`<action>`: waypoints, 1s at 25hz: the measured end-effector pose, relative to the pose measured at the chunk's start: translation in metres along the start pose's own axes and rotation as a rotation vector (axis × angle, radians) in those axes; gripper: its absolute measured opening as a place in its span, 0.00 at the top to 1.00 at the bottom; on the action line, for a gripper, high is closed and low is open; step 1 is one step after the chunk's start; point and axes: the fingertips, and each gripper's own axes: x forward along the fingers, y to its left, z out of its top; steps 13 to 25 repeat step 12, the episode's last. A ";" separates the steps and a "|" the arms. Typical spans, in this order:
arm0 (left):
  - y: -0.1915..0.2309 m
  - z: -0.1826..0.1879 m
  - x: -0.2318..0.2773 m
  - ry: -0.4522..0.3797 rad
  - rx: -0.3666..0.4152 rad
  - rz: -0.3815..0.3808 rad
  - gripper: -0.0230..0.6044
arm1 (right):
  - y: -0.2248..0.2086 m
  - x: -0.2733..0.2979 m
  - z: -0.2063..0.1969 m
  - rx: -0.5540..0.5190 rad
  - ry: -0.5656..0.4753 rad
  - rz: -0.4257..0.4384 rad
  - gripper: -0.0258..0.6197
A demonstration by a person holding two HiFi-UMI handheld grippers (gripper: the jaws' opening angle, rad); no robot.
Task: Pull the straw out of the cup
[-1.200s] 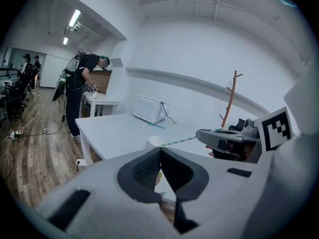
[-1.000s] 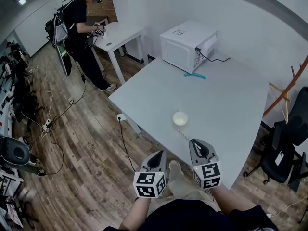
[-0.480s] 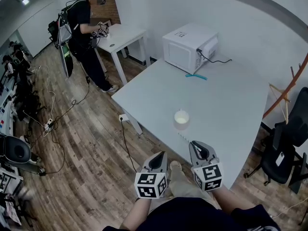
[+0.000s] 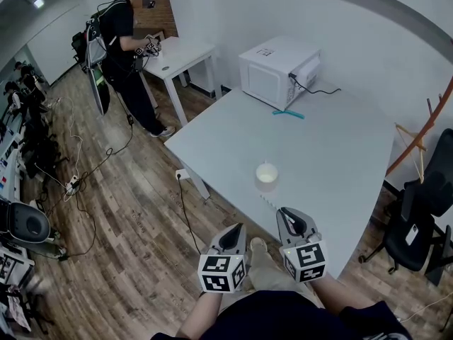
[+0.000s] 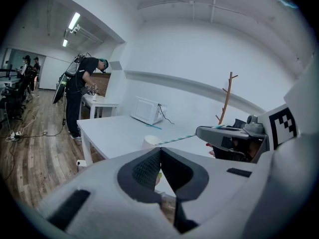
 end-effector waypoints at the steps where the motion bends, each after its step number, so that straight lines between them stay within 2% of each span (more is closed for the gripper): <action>1: 0.000 0.000 0.000 -0.001 0.001 0.000 0.93 | 0.000 0.000 0.001 0.000 -0.002 0.000 0.90; 25: -0.003 0.003 -0.004 -0.007 0.004 -0.003 0.93 | 0.002 -0.003 0.007 0.000 -0.014 -0.003 0.90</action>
